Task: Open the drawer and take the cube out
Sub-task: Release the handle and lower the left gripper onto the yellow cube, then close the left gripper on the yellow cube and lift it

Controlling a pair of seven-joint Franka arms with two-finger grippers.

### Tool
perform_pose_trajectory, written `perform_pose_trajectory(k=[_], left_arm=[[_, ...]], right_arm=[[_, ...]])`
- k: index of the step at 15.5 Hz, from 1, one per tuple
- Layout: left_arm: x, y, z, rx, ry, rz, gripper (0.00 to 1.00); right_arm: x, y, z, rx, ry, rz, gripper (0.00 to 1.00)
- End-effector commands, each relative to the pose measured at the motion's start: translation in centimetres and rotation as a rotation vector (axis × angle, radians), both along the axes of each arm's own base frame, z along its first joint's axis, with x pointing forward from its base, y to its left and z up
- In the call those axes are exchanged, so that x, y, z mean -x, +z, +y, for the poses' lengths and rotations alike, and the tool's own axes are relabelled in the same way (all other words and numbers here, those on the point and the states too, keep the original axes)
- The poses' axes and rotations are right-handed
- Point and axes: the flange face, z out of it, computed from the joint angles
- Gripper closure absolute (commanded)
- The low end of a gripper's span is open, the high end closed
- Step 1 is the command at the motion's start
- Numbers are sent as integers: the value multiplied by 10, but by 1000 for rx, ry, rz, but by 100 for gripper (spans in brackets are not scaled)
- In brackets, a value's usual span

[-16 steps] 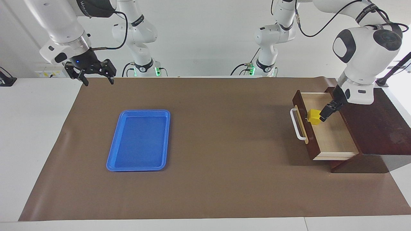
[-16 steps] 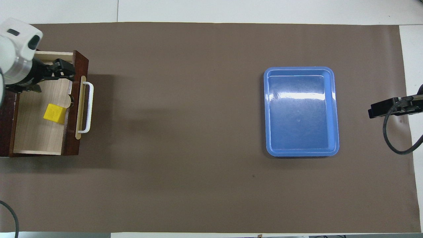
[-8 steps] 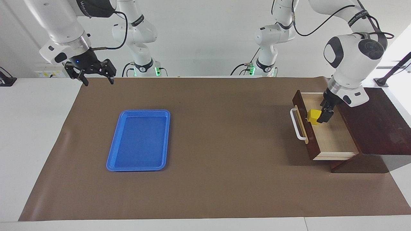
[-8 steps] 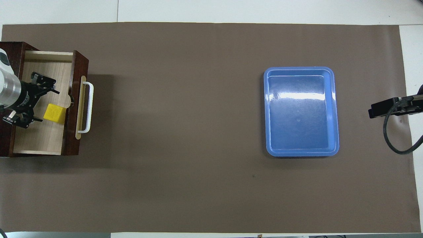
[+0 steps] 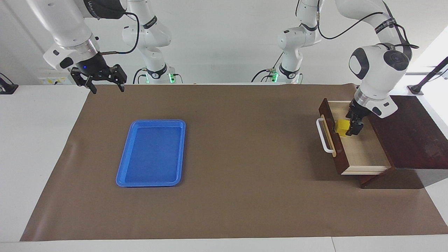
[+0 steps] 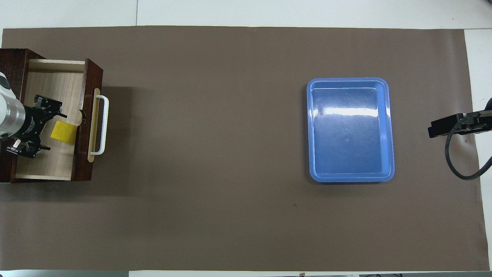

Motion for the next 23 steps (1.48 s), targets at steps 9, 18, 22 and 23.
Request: perform_pose_trajectory(k=[9, 18, 22, 23], left_arm=[[-7, 10, 6, 12, 78, -42, 100], [-36, 82, -47, 52, 104, 5, 100], [-28, 82, -138, 57, 208, -21, 100], [-22, 81, -157, 60, 230, -18, 100]], right_arm=[[2, 3, -6, 7, 18, -2, 0], [2, 3, -6, 7, 17, -3, 0], [1, 2, -7, 4, 15, -2, 0], [2, 3, -7, 4, 14, -3, 0]])
